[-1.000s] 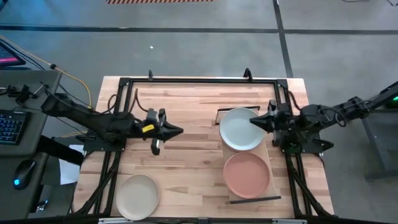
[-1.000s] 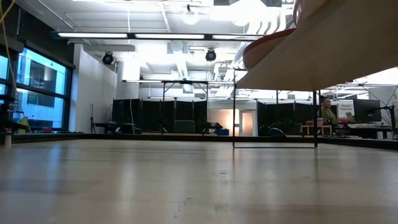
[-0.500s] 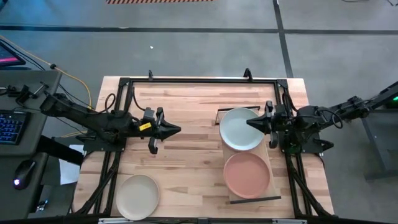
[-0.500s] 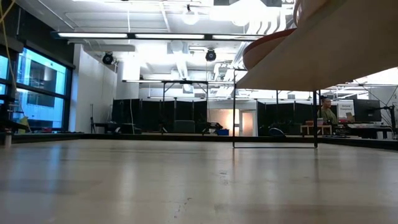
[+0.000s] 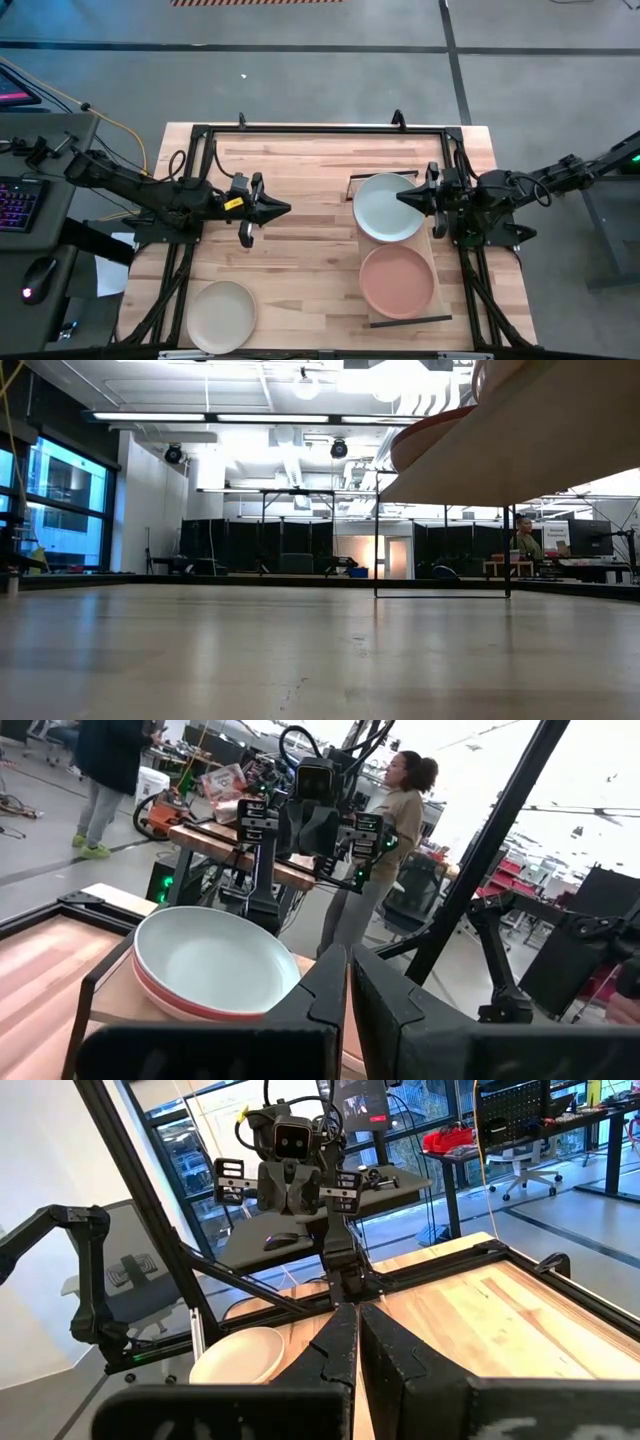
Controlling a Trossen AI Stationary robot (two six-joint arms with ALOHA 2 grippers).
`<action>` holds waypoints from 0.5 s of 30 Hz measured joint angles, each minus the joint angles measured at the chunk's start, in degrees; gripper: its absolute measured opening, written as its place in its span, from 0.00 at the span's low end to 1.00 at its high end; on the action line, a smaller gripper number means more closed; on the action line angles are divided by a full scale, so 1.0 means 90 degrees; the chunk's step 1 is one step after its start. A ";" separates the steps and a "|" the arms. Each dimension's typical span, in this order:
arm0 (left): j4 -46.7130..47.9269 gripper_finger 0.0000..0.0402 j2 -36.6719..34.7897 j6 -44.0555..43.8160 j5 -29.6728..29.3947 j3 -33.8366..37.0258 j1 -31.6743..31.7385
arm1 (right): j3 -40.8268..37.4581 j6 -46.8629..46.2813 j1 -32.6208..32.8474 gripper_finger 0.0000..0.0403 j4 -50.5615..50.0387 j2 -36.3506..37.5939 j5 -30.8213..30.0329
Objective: Place and stack plates onto a shelf
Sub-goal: Stack the gray plate on top of the brown plate on the shelf
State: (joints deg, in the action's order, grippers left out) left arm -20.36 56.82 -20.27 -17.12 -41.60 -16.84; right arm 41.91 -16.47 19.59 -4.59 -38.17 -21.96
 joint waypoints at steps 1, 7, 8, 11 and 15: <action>0.0003 0.02 0.0000 -0.0007 0.0000 0.0000 0.0000 | 0.0000 0.0000 0.0000 0.00 -0.0002 0.0001 -0.0002; 0.0187 0.02 0.0002 -0.0012 -0.0014 -0.0002 0.0000 | 0.0000 -0.0348 0.0000 0.00 -0.0003 -0.0002 0.0011; 0.0206 0.02 0.0002 -0.0013 -0.0015 -0.0002 0.0000 | 0.0000 -0.0455 0.0000 0.00 -0.0009 -0.0002 0.0029; 0.0246 0.03 0.0002 -0.0015 -0.0016 -0.0002 0.0000 | 0.0000 -0.0645 0.0000 0.00 -0.0050 -0.0002 0.0301; 0.0255 0.03 0.0002 -0.0014 -0.0023 -0.0002 0.0000 | 0.0001 -0.0672 0.0000 0.00 -0.0053 -0.0009 0.0460</action>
State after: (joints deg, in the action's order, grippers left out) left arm -18.06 56.84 -20.39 -17.33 -41.63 -16.84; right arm 41.92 -22.52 19.59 -5.06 -38.25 -17.83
